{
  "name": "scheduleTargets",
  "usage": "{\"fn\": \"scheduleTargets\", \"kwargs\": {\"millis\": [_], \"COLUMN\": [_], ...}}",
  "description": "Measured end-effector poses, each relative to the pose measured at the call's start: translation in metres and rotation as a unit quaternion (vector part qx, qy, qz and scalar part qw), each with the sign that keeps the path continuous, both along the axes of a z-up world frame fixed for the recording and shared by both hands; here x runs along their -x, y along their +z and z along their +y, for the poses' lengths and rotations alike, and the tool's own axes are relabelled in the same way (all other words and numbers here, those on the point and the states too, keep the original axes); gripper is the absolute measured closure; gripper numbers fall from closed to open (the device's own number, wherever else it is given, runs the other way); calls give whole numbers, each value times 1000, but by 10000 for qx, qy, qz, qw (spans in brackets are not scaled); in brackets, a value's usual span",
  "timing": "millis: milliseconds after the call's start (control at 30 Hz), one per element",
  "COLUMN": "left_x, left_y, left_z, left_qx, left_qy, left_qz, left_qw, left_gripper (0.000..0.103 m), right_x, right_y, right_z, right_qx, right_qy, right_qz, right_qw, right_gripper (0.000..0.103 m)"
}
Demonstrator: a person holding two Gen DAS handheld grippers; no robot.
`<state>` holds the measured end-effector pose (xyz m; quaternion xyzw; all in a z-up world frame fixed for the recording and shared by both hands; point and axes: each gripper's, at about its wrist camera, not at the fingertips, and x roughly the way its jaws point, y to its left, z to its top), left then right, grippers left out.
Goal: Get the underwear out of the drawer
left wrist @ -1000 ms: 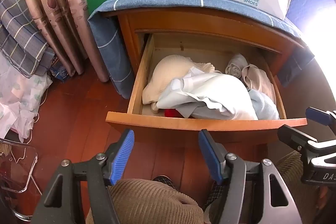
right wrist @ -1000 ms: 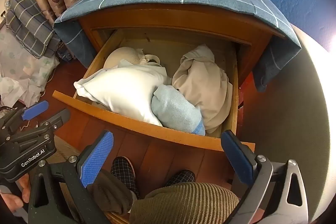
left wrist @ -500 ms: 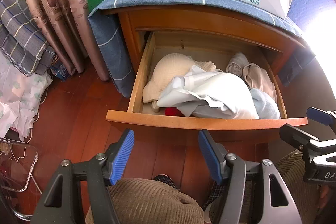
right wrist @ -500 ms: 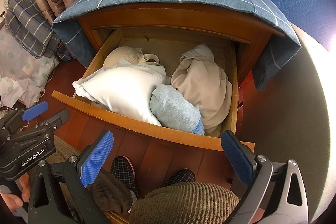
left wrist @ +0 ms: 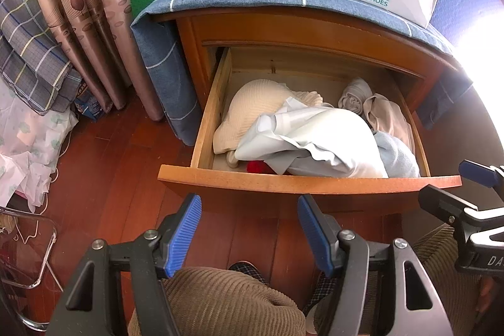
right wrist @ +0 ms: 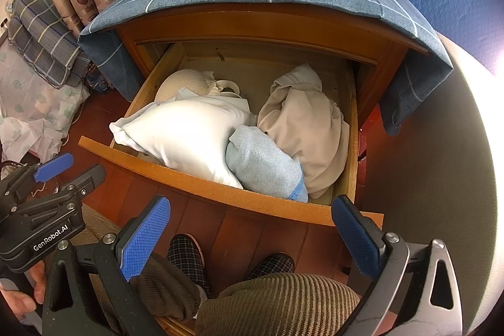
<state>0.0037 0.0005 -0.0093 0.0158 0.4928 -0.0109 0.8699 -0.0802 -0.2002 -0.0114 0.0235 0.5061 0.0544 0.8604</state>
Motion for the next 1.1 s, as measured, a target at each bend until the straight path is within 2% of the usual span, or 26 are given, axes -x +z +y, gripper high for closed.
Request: {"fn": "scheduleTargets", "kwargs": {"millis": [1100], "left_x": [1], "left_y": [0], "left_z": [-3], "left_qx": [-26], "left_qy": [-37], "left_qz": [24], "left_qw": [10000], "left_gripper": [37], "right_x": [1], "right_y": [-1], "right_z": [0], "right_qx": [-76], "right_qy": [4], "right_qz": [4], "right_qw": [10000], "right_gripper": [2]}}
